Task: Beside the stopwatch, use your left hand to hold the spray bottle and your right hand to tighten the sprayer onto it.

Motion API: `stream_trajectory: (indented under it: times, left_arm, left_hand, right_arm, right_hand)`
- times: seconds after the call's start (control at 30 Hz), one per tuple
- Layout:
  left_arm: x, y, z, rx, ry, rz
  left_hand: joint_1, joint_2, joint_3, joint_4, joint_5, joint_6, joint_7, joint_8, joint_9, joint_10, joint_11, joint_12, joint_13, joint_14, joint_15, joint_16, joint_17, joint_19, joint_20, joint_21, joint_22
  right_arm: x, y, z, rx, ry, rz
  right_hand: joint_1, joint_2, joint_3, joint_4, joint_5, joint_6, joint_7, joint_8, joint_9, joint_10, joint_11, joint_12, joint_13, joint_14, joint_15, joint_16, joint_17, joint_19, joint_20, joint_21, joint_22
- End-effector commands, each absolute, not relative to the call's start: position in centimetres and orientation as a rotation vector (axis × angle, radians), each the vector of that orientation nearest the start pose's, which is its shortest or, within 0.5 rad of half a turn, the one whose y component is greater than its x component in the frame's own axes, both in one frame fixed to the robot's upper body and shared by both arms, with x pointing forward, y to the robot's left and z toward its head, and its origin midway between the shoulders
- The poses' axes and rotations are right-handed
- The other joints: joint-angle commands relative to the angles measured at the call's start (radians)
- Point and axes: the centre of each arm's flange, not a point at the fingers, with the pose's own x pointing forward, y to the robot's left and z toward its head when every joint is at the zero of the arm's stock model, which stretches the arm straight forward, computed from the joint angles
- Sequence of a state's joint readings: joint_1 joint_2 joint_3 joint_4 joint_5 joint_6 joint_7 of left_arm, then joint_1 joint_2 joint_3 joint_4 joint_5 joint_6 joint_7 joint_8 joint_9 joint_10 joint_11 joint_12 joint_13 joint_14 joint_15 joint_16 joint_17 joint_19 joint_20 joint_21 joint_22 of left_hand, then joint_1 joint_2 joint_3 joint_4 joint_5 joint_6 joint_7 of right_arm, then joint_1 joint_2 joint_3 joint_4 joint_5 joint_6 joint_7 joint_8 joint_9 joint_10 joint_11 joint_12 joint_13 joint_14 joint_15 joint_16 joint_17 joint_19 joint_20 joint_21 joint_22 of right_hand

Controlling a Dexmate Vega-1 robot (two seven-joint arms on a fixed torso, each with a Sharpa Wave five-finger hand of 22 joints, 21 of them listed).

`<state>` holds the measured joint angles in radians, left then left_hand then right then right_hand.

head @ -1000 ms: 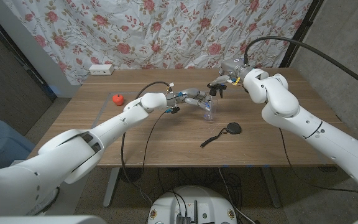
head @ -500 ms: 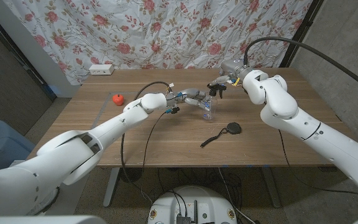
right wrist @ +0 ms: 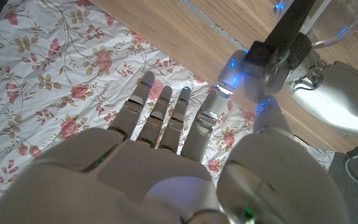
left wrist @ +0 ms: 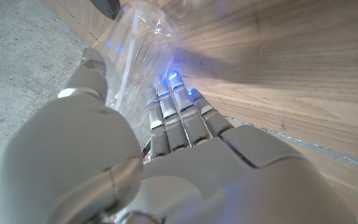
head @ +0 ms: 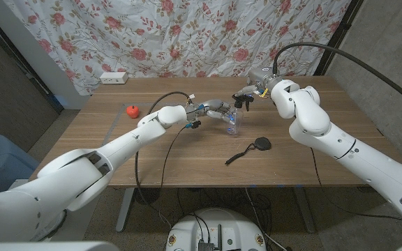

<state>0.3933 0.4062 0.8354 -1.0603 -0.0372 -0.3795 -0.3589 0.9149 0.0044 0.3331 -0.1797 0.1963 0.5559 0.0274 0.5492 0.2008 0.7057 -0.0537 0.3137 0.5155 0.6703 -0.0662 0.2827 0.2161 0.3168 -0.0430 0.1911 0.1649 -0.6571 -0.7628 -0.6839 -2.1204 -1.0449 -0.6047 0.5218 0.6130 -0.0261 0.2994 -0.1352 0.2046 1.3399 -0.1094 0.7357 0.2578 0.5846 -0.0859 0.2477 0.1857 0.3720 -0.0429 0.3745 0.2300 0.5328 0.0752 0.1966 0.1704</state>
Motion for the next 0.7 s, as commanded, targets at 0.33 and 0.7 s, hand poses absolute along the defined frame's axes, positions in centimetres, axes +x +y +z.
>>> stream_trajectory:
  times: [0.33, 0.7]
  left_arm:
    - [66.21, 8.25, 1.75, 0.942, -0.664, -0.751]
    - [66.28, 8.11, 1.81, 0.942, -0.664, -0.759]
  left_hand:
    - [0.068, 0.084, 0.023, 0.013, 0.003, 0.175, -0.067, 0.35, 0.004, 0.116, -0.107, 0.005, 0.016, 0.013, -0.129, 0.0, 0.006, 0.011, -0.08, 0.005, 0.005]
    - [0.068, 0.084, 0.026, 0.012, 0.003, 0.177, -0.067, 0.351, 0.003, 0.118, -0.105, 0.004, 0.017, 0.015, -0.128, -0.002, 0.006, 0.012, -0.08, 0.005, 0.005]
  right_arm:
    - [52.24, -16.12, 10.44, -1.691, -0.413, -0.268]
    - [52.43, -16.14, 10.39, -1.645, -0.403, -0.264]
  right_hand:
    - [0.0, 0.009, -0.001, -0.002, 0.006, 0.033, 0.006, 0.015, -0.011, 0.03, 0.005, -0.003, 0.002, 0.028, -0.019, 0.012, 0.004, 0.018, -0.002, 0.005, 0.001]
    - [0.093, 0.041, 0.042, -0.04, -0.004, 0.05, 0.021, 0.039, -0.006, 0.051, 0.004, -0.012, 0.001, 0.044, -0.024, 0.013, -0.001, 0.024, -0.004, 0.003, 0.001]
